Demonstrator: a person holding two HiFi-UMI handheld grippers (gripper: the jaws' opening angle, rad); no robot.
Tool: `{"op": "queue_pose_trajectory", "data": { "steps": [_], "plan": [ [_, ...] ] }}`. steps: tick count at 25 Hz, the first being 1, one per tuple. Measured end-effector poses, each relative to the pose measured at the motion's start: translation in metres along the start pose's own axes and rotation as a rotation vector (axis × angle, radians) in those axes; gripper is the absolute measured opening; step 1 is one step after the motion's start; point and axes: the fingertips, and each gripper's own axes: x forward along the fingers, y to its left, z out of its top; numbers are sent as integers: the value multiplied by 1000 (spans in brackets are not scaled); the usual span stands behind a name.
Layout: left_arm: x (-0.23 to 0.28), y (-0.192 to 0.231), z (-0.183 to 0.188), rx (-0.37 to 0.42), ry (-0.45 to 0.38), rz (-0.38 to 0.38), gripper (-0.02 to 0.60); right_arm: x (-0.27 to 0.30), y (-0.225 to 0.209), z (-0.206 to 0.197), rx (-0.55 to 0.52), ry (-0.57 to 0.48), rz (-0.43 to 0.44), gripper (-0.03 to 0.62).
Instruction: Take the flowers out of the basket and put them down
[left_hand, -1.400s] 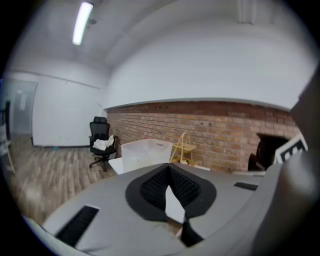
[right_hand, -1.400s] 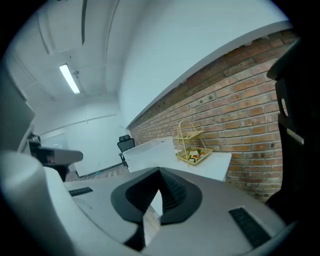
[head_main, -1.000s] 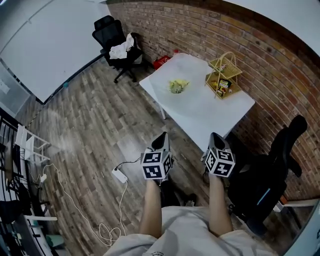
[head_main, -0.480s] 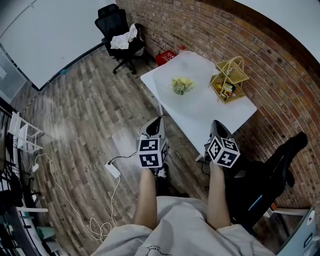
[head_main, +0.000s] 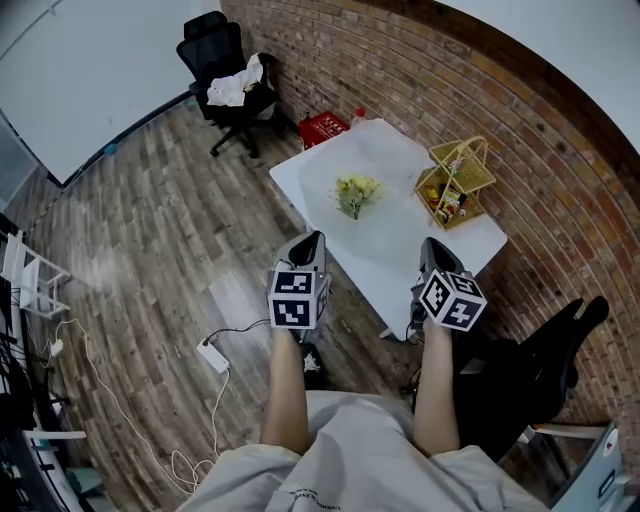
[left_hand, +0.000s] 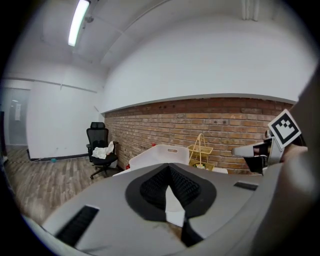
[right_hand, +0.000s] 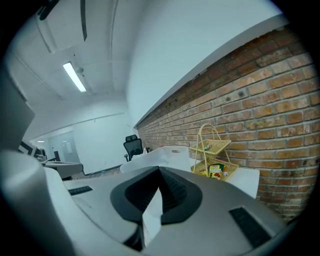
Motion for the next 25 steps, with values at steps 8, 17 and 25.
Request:
{"op": "queue_pose_trajectory", "data": {
  "steps": [8, 17, 25],
  "plan": [
    [45, 34, 15, 6, 13, -62, 25, 41, 16, 12, -18, 45, -31, 3],
    [91, 63, 4, 50, 69, -191, 25, 89, 29, 5, 26, 78, -75, 5],
    [96, 91, -1, 100, 75, -267, 25, 121, 56, -13, 46, 93, -56, 4]
  ]
}}
